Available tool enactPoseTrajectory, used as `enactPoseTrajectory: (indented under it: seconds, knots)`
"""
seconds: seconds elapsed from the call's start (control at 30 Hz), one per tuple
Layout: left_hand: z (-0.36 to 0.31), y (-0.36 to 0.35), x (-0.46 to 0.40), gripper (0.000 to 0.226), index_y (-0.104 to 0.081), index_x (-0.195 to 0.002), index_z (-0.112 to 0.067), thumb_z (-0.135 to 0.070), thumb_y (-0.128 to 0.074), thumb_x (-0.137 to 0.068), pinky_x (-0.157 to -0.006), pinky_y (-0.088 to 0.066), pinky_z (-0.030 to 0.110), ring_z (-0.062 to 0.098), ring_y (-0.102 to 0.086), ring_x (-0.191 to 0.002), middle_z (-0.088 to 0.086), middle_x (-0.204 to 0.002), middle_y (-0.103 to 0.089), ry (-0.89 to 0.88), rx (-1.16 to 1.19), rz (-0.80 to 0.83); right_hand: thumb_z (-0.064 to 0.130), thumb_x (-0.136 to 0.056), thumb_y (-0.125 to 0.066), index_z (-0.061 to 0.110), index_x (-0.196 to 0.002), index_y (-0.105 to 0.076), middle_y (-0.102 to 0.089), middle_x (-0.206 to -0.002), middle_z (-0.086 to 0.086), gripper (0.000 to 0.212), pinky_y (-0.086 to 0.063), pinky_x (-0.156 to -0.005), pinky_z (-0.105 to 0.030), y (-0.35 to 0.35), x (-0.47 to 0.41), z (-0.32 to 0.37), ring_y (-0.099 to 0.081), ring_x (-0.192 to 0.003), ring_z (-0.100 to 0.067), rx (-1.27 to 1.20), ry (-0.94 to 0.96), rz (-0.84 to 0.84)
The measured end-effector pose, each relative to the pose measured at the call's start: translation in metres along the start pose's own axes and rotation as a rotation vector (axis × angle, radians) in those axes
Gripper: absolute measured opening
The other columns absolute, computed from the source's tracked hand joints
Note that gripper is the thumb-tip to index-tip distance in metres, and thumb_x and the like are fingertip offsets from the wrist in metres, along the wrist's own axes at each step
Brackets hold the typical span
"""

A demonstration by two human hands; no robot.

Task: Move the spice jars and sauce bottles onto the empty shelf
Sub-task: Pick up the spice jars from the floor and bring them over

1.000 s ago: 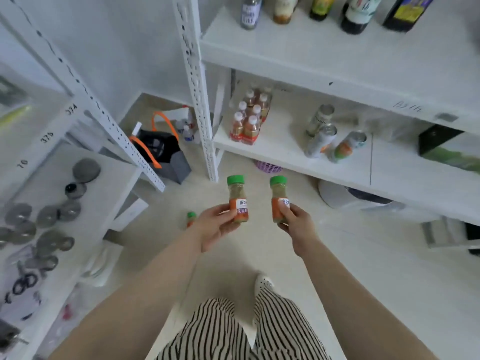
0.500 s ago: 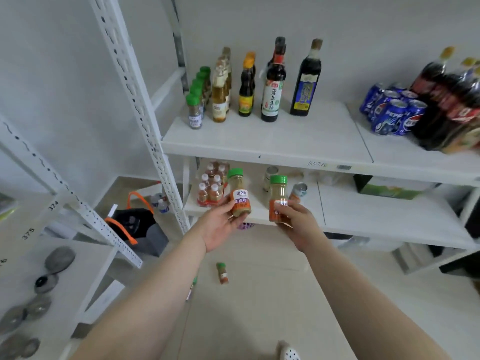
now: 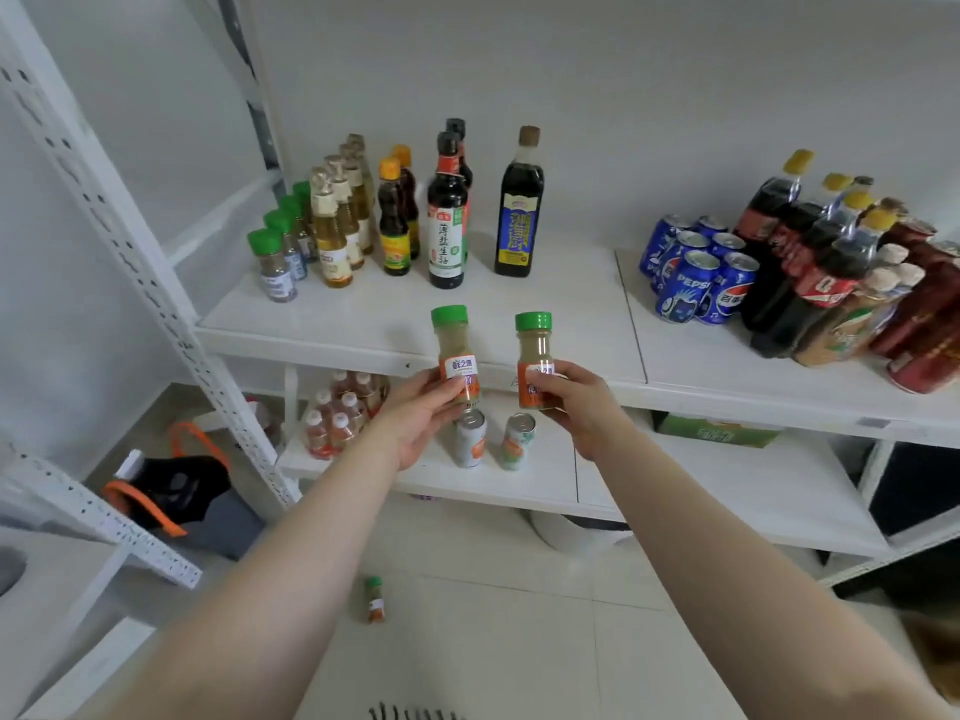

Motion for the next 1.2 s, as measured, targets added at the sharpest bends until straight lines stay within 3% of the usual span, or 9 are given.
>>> enactPoseTrajectory:
  seconds: [0.13,0.27,0.33,0.53,0.73,0.87,0.93,1.1,1.2]
  knots:
    - [-0.003,-0.032,-0.030,0.031,-0.058,-0.119,-0.009,-0.011,-0.062,-0.089,-0.069,-0.050,0.014,0.004,-0.066,-0.082,-0.001,-0.098,-0.069,-0.034,-0.193,-0.023,0.007,-0.080,-0.072,0.007,-0.111,-0.064,-0.068,-0.089,-0.009,0.033,-0.051,-0.068,-0.023,0.029,-0.027,0.020,-0.065,-0.073,-0.018,-0.005,0.025,0.001]
    - [-0.009,-0.053,-0.066,0.029,-0.058,-0.112,-0.016,-0.007,-0.064,-0.086,-0.095,-0.044,0.027,0.010,-0.064,-0.094,-0.003,-0.100,-0.068,-0.073,-0.331,0.004,0.002,-0.079,-0.071,0.005,-0.112,-0.061,-0.068,-0.088,-0.008,0.035,-0.054,-0.070,-0.025,0.050,-0.062,0.037,-0.066,-0.076,-0.021,-0.042,0.043,-0.014]
    - [-0.011,-0.061,-0.087,0.029,-0.057,-0.109,-0.017,-0.004,-0.065,-0.085,-0.099,-0.043,0.029,0.010,-0.064,-0.094,-0.002,-0.100,-0.068,-0.096,-0.368,0.006,0.001,-0.079,-0.071,0.004,-0.114,-0.060,-0.067,-0.090,-0.009,0.037,-0.054,-0.068,-0.025,0.059,-0.082,0.045,-0.066,-0.077,-0.021,-0.050,0.049,-0.028]
    - [-0.010,-0.082,-0.158,0.030,-0.059,-0.099,-0.018,0.001,-0.071,-0.078,-0.091,-0.047,0.024,0.009,-0.063,-0.091,0.003,-0.101,-0.067,-0.162,-0.491,0.034,-0.005,-0.078,-0.070,0.001,-0.119,-0.055,-0.065,-0.097,-0.013,0.044,-0.055,-0.068,-0.028,0.079,-0.146,0.063,-0.065,-0.080,-0.023,-0.055,0.045,-0.087]
    - [-0.004,-0.097,-0.218,0.036,-0.059,-0.100,-0.015,0.004,-0.074,-0.073,-0.088,-0.051,0.027,0.018,-0.065,-0.093,0.005,-0.099,-0.068,-0.180,-0.519,0.072,-0.001,-0.077,-0.073,0.004,-0.115,-0.057,-0.065,-0.094,-0.006,0.042,-0.052,-0.083,-0.033,0.097,-0.204,0.078,-0.062,-0.086,-0.022,0.065,0.047,-0.170]
    - [0.000,-0.104,-0.239,0.042,-0.059,-0.109,-0.009,0.007,-0.073,-0.073,-0.082,-0.051,0.018,0.016,-0.064,-0.090,0.011,-0.102,-0.067,-0.217,-0.526,0.047,0.001,-0.074,-0.077,0.004,-0.116,-0.058,-0.065,-0.104,-0.011,0.046,-0.052,-0.093,-0.041,0.105,-0.233,0.082,-0.062,-0.092,-0.026,0.095,0.049,-0.175]
    - [0.003,-0.104,-0.249,0.045,-0.058,-0.113,-0.004,0.009,-0.072,-0.073,-0.079,-0.052,0.015,0.014,-0.063,-0.088,0.012,-0.104,-0.067,-0.232,-0.532,0.017,-0.003,-0.073,-0.076,0.005,-0.113,-0.057,-0.066,-0.104,-0.012,0.045,-0.055,-0.086,-0.040,0.110,-0.246,0.083,-0.063,-0.088,-0.026,0.095,0.071,-0.164]
    - [0.014,-0.108,-0.267,0.047,-0.057,-0.118,0.002,0.009,-0.071,-0.074,-0.076,-0.050,0.010,0.018,-0.062,-0.092,0.016,-0.109,-0.066,-0.284,-0.554,-0.106,-0.014,-0.075,-0.069,0.006,-0.109,-0.051,-0.065,-0.090,-0.008,0.043,-0.052,-0.055,-0.017,0.119,-0.256,0.079,-0.065,-0.066,-0.012,0.136,0.119,-0.095]
    - [0.017,-0.116,-0.278,0.047,-0.058,-0.117,0.002,0.009,-0.072,-0.073,-0.082,-0.051,0.015,0.021,-0.062,-0.096,0.016,-0.111,-0.066,-0.322,-0.553,-0.182,-0.015,-0.075,-0.069,0.004,-0.110,-0.049,-0.065,-0.087,-0.004,0.044,-0.048,-0.052,-0.009,0.125,-0.258,0.074,-0.063,-0.064,-0.003,0.157,0.163,-0.062]
Point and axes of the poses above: each hand's wrist, its own x-axis away from the middle knuckle, its own y-axis out of the back of the hand, z = x × y, the point moved 1 cm from there along -x, towards the middle knuckle
